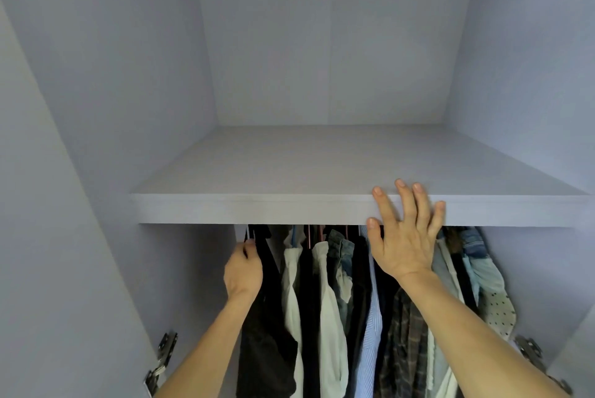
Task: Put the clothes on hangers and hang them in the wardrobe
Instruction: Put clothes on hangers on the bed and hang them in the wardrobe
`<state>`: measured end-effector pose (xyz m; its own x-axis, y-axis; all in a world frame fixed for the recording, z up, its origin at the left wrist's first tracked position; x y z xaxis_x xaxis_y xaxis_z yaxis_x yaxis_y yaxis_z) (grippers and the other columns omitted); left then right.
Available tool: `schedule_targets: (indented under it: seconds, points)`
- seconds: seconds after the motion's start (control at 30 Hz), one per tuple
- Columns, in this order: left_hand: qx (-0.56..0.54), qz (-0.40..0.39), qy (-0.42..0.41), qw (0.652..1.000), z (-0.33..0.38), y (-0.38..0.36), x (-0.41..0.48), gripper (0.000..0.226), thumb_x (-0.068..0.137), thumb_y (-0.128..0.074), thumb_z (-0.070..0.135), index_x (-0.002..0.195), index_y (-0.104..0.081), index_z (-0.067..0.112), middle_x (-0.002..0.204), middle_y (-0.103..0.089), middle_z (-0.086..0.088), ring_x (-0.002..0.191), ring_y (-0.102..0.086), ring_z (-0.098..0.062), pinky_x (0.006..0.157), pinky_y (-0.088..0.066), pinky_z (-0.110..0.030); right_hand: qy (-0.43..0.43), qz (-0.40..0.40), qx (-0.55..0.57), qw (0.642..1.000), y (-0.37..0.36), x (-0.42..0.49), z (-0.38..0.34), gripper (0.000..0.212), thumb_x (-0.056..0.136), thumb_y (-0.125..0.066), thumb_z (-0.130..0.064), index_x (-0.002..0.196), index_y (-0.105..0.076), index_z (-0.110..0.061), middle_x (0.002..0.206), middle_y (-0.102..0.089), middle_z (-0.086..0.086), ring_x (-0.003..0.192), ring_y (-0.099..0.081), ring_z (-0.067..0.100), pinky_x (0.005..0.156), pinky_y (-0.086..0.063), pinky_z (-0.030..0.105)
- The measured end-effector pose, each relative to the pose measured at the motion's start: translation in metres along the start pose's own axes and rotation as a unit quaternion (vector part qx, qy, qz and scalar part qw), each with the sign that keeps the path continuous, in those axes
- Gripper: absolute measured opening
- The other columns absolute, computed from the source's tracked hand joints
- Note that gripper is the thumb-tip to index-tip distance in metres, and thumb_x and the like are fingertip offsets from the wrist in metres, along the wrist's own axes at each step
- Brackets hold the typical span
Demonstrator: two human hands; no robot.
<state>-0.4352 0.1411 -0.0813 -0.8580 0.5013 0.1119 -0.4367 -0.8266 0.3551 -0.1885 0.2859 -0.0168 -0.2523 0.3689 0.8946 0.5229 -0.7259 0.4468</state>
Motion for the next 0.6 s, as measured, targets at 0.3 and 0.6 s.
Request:
schedule_targets:
  seconds: [0.3,0.6]
  points:
    - [0.069,-0.008,-0.029,0.997,-0.036,0.06,-0.061,0.033,0.107,-0.035,0.035,0.094,-0.057,0.015,0.071,-0.059,-0.001,0.063,-0.056,-0.016,0.057,-0.04,-0.033,-0.039,-0.104,0.047,0.993,0.035,0.001,-0.012,0.055,0.097,-0.035,-0.044,0.151,-0.033,-0.03,0.163,-0.019,0.008,0.153,-0.001,0.026,0.12,-0.007,0.06]
    - [0.205,-0.01,-0.043,0.978,-0.078,0.168,-0.163,0.033,0.107,-0.034,0.038,0.082,-0.054,0.028,0.056,-0.048,0.005,0.048,-0.04,-0.008,0.051,-0.033,-0.023,-0.107,-0.226,0.296,0.922,0.059,-0.081,-0.078,0.065,0.09,-0.065,-0.029,0.148,-0.04,-0.012,0.162,-0.019,0.01,0.148,-0.023,0.031,0.113,-0.032,0.05]
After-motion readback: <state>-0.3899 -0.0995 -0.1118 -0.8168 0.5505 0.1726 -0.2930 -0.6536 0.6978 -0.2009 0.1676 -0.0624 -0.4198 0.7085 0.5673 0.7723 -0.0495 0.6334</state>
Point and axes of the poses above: each hand's wrist, its own x-axis towards the middle knuckle, its own y-axis out of the back of the hand, z = x × y, the point moved 2 cm from there along x, towards the middle knuckle
